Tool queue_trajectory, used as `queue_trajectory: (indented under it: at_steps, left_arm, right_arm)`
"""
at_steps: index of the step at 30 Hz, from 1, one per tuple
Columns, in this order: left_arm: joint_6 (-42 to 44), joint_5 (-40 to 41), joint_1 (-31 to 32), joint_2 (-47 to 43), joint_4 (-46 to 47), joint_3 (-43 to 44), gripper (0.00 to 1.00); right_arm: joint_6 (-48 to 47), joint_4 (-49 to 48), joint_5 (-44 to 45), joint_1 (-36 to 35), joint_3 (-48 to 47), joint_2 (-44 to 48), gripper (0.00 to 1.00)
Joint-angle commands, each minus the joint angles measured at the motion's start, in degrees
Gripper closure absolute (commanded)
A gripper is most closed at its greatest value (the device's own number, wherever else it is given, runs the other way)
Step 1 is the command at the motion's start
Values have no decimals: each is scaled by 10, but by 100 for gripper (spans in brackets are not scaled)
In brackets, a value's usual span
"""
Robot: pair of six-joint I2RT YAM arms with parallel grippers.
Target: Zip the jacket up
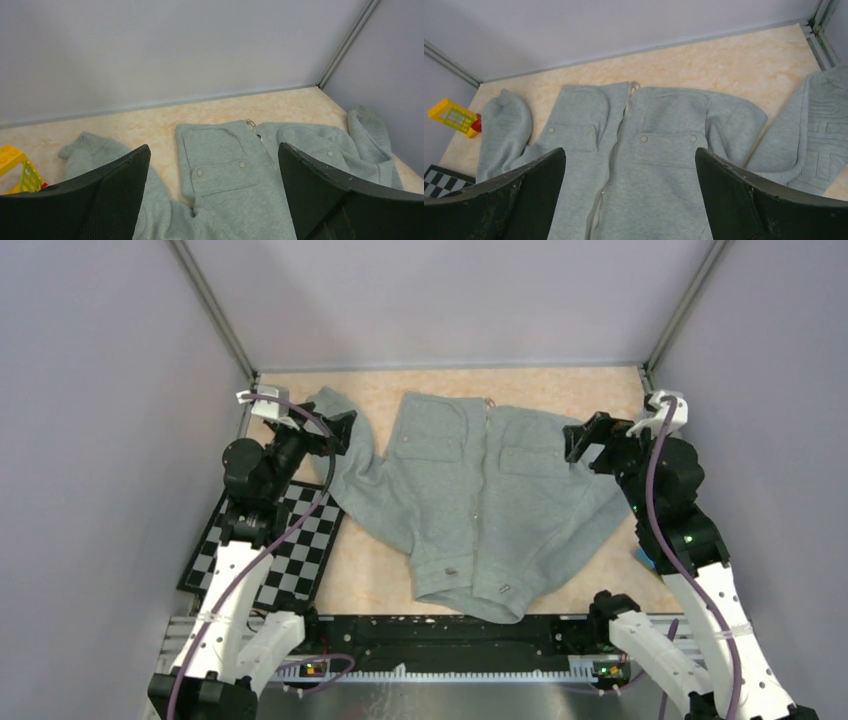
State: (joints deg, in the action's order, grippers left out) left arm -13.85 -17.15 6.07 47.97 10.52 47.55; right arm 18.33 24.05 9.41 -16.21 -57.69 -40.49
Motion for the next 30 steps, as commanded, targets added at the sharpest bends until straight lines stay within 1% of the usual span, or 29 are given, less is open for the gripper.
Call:
queue_trajectory:
  at_steps: [1,6,9,14,17,18,20,22,26,28,29,30]
  left_arm:
    - [-9,-14,-2,3,4,19,1]
    - [-12,-19,-2,15,8,15,1]
    - [-19,-27,-2,27,8,15,1]
    - [-29,-50,-2,60,10,16,1]
    - [-34,-61,-2,81,11,18,1]
    - [-37,-65,-2,87,11,19,1]
    - [-41,-76,-2,97,12,21,1]
    - [-43,-85,-2,105,13,25,1]
    - [-50,-81,-2,124,18,32,1]
    - [-74,-68,-2,139,32,33,1]
    - [-96,-63,-1,150,45,33,1]
    - [-132,-59,1,160,77,28,1]
  right_arm:
    - [14,-17,4,3,9,-33,1]
    - [24,-70,-16,3,45,-64,1]
    - [45,-128,-28,4,84,-84,1]
    - [113,-221,-52,4,113,-166,1]
    - [154,-303,-76,2,123,-223,2]
    - [169,-351,-83,2,130,-238,3]
    - [198,-412,-92,3,136,-279,3]
    - [220,-444,-92,2,120,-335,5]
    - [251,-474,-110,2,55,-438,11]
    - [270,-497,-114,2,27,-485,15]
    - [278,-512,-117,1,15,-506,17]
    - [286,-524,-116,0,-2,-528,18]
